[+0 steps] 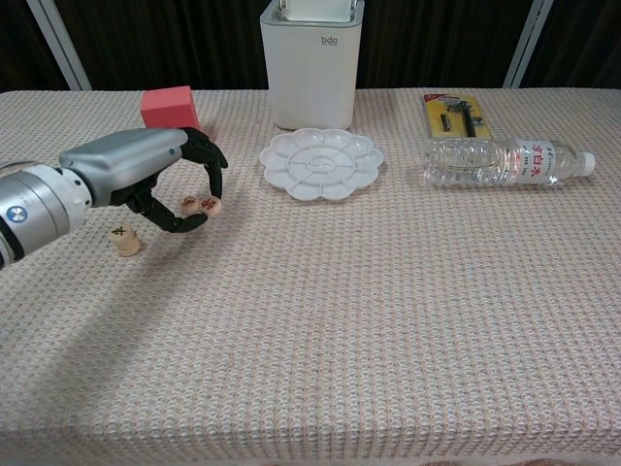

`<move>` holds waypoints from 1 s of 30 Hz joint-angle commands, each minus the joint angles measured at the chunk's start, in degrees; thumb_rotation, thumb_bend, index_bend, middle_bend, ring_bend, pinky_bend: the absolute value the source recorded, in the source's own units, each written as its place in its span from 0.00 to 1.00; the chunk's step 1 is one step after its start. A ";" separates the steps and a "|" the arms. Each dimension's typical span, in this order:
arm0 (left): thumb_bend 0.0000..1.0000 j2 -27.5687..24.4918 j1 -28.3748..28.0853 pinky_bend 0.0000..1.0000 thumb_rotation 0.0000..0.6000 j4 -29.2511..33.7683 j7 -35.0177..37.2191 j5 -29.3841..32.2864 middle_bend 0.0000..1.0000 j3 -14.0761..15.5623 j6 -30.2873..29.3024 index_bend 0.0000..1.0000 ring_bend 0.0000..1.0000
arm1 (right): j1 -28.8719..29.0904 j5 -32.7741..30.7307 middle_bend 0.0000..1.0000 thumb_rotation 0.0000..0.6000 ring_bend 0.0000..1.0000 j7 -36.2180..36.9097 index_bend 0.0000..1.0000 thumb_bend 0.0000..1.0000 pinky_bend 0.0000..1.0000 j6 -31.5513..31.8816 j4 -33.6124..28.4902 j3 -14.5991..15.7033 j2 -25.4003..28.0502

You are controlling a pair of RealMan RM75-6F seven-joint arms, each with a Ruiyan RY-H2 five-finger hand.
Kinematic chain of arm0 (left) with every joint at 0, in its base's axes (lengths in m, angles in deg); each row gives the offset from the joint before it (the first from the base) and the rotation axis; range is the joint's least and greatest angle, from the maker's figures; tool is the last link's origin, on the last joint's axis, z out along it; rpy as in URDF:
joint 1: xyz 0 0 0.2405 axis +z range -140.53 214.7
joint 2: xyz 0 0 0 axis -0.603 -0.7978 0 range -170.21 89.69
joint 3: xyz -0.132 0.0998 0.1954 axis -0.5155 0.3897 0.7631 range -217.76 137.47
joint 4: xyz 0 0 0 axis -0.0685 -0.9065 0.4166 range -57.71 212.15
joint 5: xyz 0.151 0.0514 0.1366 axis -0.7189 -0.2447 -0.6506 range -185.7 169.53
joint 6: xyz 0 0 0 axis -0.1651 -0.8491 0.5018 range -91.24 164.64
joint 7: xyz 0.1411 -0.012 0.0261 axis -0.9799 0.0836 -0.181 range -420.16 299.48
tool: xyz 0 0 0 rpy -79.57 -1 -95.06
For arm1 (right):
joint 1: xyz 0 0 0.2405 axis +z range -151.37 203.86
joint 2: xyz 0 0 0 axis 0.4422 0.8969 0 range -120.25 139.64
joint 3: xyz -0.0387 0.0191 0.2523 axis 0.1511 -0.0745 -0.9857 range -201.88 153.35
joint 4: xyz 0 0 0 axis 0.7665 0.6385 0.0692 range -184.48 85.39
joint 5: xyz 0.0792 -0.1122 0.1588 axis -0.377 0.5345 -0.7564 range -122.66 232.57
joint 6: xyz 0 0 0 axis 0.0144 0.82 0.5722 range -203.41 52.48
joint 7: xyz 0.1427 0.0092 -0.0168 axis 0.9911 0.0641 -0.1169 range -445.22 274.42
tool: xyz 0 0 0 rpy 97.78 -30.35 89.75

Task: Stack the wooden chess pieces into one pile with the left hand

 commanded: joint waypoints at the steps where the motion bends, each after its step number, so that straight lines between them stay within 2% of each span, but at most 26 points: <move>1: 0.35 -5.20 1.33 0.00 1.00 6.36 -3.43 2.96 0.21 -0.06 -0.42 0.49 0.00 | 0.24 0.25 0.00 1.00 0.00 -0.06 0.00 0.14 0.00 -0.35 -0.21 0.13 0.09; 6: 0.35 -11.99 2.37 0.00 1.00 14.62 -9.74 7.54 0.21 1.81 -0.02 0.49 0.00 | 0.60 0.78 0.00 1.00 0.00 -0.19 0.00 0.14 0.00 -0.45 -0.72 0.18 -0.21; 10: 0.35 -15.40 3.41 0.00 1.00 17.42 -9.24 7.06 0.20 3.98 0.38 0.50 0.00 | 0.85 0.98 0.00 1.00 0.00 -0.30 0.00 0.14 0.00 -0.77 -0.76 0.31 -0.51; 14: 0.35 -15.93 4.52 0.00 1.00 16.90 -5.53 5.15 0.20 5.14 0.32 0.49 0.00 | 0.91 1.39 0.00 1.00 0.00 -0.69 0.00 0.14 0.00 -0.46 -1.13 0.38 -0.50; 19: 0.35 -14.25 5.21 0.00 1.00 13.60 -1.85 2.40 0.20 5.53 -0.48 0.48 0.00 | 0.84 1.18 0.00 1.00 0.00 -1.10 0.00 0.14 0.00 -0.12 -1.77 0.21 -0.06; 30: 0.35 -12.63 5.48 0.00 1.00 9.20 0.55 1.67 0.21 5.41 -0.27 0.48 0.00 | 0.61 0.17 0.00 1.00 0.00 -1.73 0.00 0.14 0.00 -0.49 -1.72 0.25 0.17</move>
